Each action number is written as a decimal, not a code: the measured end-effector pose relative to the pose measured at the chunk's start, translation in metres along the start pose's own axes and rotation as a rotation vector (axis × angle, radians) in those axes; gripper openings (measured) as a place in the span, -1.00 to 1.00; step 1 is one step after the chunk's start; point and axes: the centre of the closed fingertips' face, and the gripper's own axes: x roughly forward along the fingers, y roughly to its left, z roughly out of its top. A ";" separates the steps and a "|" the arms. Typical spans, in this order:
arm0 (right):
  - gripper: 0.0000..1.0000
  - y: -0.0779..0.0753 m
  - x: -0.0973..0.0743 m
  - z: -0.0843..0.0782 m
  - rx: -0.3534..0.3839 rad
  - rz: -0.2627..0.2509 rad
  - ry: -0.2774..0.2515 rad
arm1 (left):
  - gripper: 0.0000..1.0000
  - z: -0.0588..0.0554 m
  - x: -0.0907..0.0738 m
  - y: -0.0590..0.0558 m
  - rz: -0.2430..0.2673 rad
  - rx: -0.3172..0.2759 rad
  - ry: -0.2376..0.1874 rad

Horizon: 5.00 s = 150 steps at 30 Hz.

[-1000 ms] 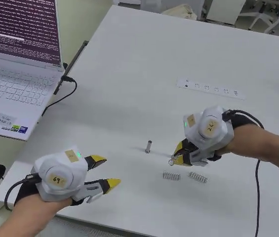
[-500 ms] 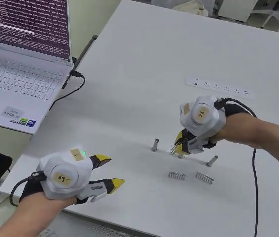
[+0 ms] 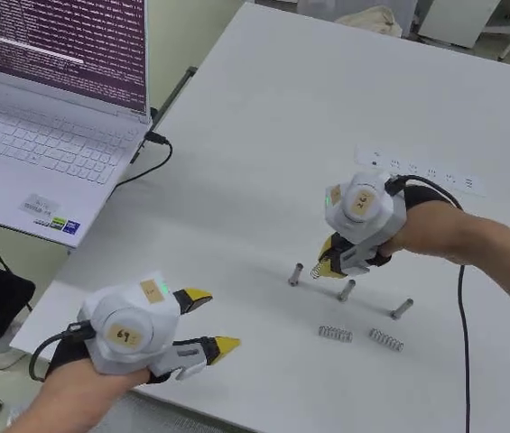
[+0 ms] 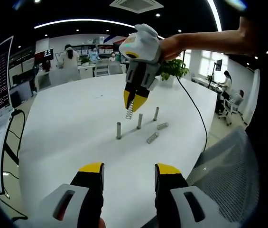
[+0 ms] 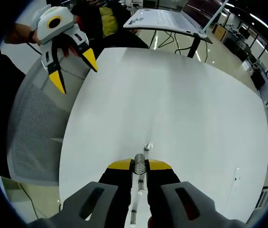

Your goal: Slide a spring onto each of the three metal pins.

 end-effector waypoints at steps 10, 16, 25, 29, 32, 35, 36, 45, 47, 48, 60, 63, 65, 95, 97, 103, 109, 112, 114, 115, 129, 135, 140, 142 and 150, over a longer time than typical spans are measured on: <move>-0.83 -0.011 0.004 0.007 -0.024 0.008 0.016 | -0.24 -0.004 -0.005 0.005 0.015 -0.023 0.000; -0.83 -0.017 0.007 0.010 -0.035 0.017 0.025 | -0.22 -0.005 -0.009 0.008 0.026 -0.032 -0.004; -0.83 -0.017 0.012 0.011 -0.051 0.037 0.042 | -0.23 -0.005 -0.012 0.014 0.040 -0.045 -0.008; -0.83 -0.016 0.014 0.009 -0.057 0.043 0.053 | -0.23 -0.005 -0.013 0.015 0.043 -0.051 -0.007; -0.83 -0.017 0.016 0.008 -0.058 0.046 0.052 | -0.23 -0.007 -0.013 0.016 0.046 -0.054 -0.004; -0.83 -0.016 0.018 0.008 -0.058 0.051 0.053 | -0.24 -0.007 -0.014 0.017 0.049 -0.059 -0.001; -0.83 -0.017 0.018 0.008 -0.059 0.051 0.054 | -0.24 -0.007 -0.014 0.017 0.049 -0.060 -0.001; -0.83 -0.015 0.022 0.007 -0.071 0.066 0.067 | -0.26 -0.008 -0.013 0.018 0.055 -0.067 0.001; -0.83 -0.015 0.024 0.007 -0.072 0.067 0.068 | -0.25 -0.009 -0.013 0.018 0.055 -0.066 0.001; -0.83 -0.015 0.025 0.007 -0.074 0.069 0.067 | -0.25 -0.009 -0.013 0.018 0.055 -0.068 0.001; -0.83 -0.012 0.032 0.005 -0.099 0.077 0.091 | -0.26 -0.011 -0.013 0.018 0.055 -0.075 0.003; -0.83 -0.013 0.033 0.006 -0.103 0.078 0.094 | -0.26 -0.011 -0.013 0.019 0.057 -0.077 0.004; -0.83 -0.013 0.034 0.006 -0.105 0.080 0.097 | -0.26 -0.011 -0.013 0.019 0.057 -0.078 0.004; -0.81 -0.011 0.062 -0.002 -0.135 0.086 0.151 | -0.18 -0.002 -0.014 0.022 0.059 -0.078 -0.016; -0.79 -0.010 0.063 -0.002 -0.134 0.086 0.153 | -0.19 -0.002 -0.015 0.022 0.058 -0.079 -0.016; -0.79 -0.010 0.068 -0.002 -0.121 0.082 0.151 | -0.19 -0.003 -0.014 0.023 0.059 -0.085 -0.016; -0.77 -0.008 0.068 -0.002 -0.122 0.082 0.151 | -0.19 -0.001 -0.014 0.021 0.060 -0.087 -0.020; -0.75 -0.009 0.065 -0.001 -0.127 0.076 0.151 | -0.19 -0.001 -0.014 0.021 0.059 -0.086 -0.019; -0.72 -0.010 0.061 0.001 -0.130 0.066 0.147 | -0.19 -0.001 -0.014 0.020 0.057 -0.084 -0.018; -0.70 -0.010 0.059 0.002 -0.131 0.064 0.146 | -0.19 -0.001 -0.014 0.020 0.056 -0.083 -0.018; -0.59 -0.011 0.033 0.009 -0.091 -0.001 0.073 | -0.18 0.004 -0.015 0.013 0.050 -0.068 -0.020; -0.54 -0.007 0.030 0.006 -0.043 -0.022 0.043 | -0.14 0.006 -0.015 0.009 0.041 -0.066 -0.023; -0.49 -0.003 0.028 0.003 0.015 -0.038 0.002 | -0.13 0.008 -0.017 0.009 0.041 -0.060 -0.022; -0.48 0.000 0.025 0.002 0.039 -0.049 -0.017 | -0.12 0.009 -0.018 0.010 0.043 -0.061 -0.025; -0.42 0.003 0.018 0.002 0.174 -0.127 -0.152 | -0.11 0.012 -0.019 0.010 0.048 -0.063 -0.023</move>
